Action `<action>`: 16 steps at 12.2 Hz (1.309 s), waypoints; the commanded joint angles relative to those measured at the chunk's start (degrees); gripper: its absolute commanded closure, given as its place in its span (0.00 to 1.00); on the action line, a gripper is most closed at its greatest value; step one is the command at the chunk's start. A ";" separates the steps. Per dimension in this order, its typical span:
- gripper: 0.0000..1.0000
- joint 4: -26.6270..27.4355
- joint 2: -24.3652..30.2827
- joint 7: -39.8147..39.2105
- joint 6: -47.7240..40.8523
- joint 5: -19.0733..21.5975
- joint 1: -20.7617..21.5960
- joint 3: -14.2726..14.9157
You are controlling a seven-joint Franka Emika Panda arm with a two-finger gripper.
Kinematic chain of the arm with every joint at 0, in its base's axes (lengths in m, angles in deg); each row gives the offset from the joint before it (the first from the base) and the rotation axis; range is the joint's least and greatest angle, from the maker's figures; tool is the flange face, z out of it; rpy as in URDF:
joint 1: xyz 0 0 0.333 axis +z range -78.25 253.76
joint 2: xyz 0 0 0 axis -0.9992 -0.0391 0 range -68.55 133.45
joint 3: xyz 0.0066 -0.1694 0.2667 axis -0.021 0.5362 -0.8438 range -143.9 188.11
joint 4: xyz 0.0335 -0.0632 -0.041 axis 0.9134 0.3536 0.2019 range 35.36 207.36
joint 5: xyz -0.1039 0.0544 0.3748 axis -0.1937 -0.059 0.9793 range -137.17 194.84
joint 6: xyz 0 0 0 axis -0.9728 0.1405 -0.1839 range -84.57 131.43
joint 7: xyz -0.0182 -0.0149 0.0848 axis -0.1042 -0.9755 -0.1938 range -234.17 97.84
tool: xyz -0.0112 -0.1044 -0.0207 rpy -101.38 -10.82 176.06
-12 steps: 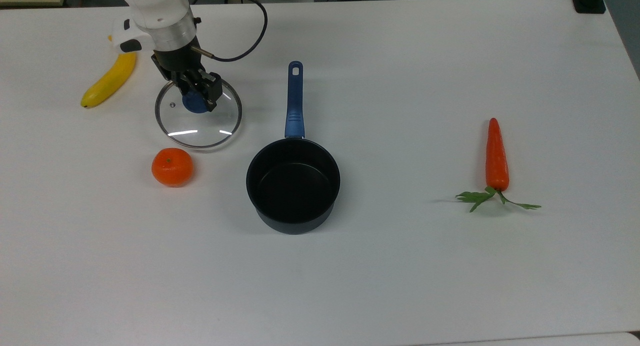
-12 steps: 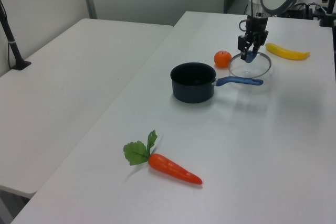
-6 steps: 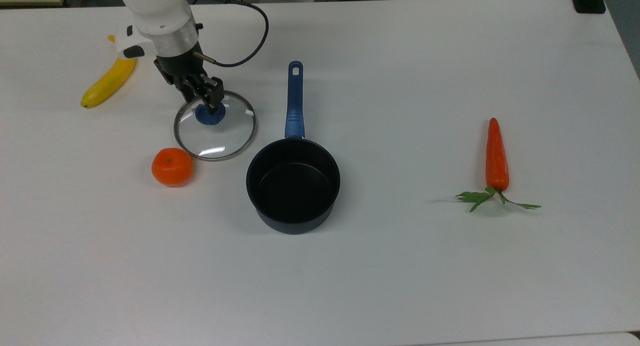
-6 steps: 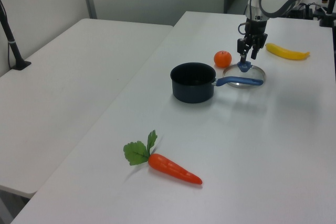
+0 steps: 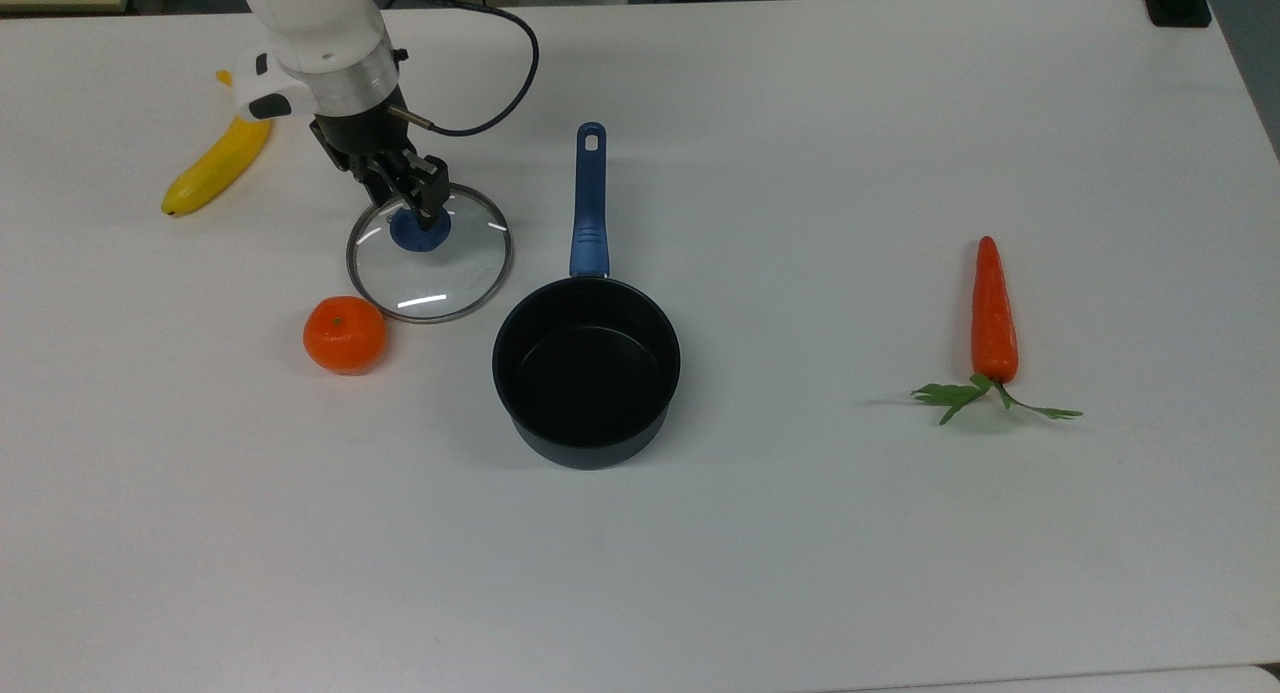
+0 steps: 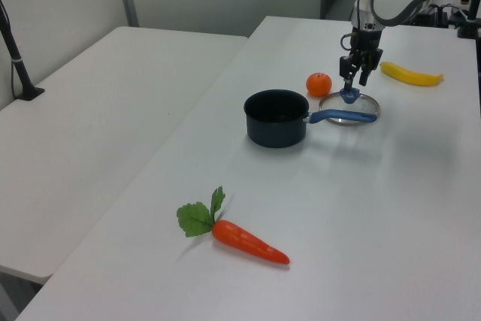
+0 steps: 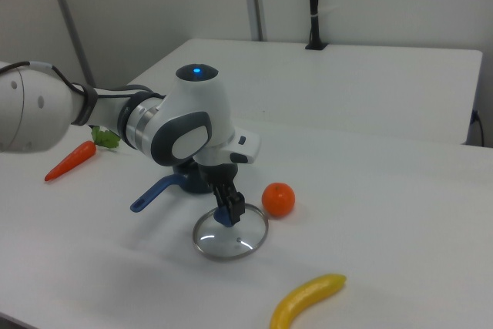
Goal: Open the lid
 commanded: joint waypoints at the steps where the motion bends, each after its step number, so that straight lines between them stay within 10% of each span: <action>1: 0.39 0.96 0.70 -0.26 1.75 1.29 1.09 0.24; 6: 0.00 -12.18 1.41 -0.79 -14.47 -2.03 1.44 0.15; 10: 0.00 -21.27 3.33 -1.23 -26.00 -3.71 5.03 -0.55; 16: 0.00 -21.19 6.86 -0.88 -33.50 -6.09 12.17 0.15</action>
